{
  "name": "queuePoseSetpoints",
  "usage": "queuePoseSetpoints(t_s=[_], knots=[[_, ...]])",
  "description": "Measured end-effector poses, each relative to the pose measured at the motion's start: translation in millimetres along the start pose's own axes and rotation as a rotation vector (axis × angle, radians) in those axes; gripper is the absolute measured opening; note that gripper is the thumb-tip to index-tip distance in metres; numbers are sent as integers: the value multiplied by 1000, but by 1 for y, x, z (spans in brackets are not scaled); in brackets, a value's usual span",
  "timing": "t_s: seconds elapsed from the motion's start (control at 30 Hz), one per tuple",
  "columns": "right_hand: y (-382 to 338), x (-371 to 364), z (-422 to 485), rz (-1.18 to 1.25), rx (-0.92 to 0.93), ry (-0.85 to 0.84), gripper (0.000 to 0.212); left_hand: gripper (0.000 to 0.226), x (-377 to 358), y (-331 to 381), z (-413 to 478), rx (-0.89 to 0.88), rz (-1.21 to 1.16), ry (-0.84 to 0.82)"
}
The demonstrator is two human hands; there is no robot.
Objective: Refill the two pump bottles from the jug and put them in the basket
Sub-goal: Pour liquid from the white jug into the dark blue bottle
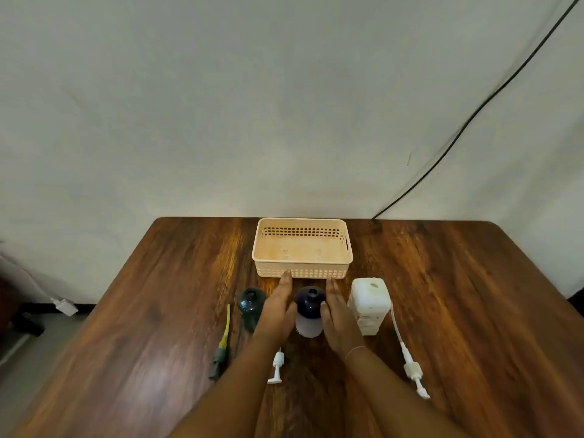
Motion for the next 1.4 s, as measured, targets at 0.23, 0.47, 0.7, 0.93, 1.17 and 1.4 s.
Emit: queuePoseSetpoints(t_s=[0.23, 0.47, 0.7, 0.93, 1.17, 1.4], knots=[[1, 0, -3, 285, -201, -151, 62, 65, -14, -12, -1, 239, -147, -185], [5, 4, -12, 228, -202, -159, 63, 64, -19, -16, -6, 237, -187, -202], [17, 3, -39, 142, -139, -144, 66, 68, -21, -21, -31, 258, -293, -232], [20, -2, -46, 115, -125, -131, 67, 80, -19, -14, -39, 271, -290, -251], [26, 10, -52, -52, -16, 156, 66, 88, -21, -6, -33, 175, -66, -157], [46, 36, -19, -13, -261, 645, 100, 87, -20, -9, -30, 176, -31, -160]])
Point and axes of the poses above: each hand's wrist, its own z-axis towards the middle knuckle, its own x-axis out of the back of the hand, y = z × x, the point moved 2 cm from there along z, towards the middle knuckle, and after that the axes turned 3 degrees about y, right-handed, at the moved point
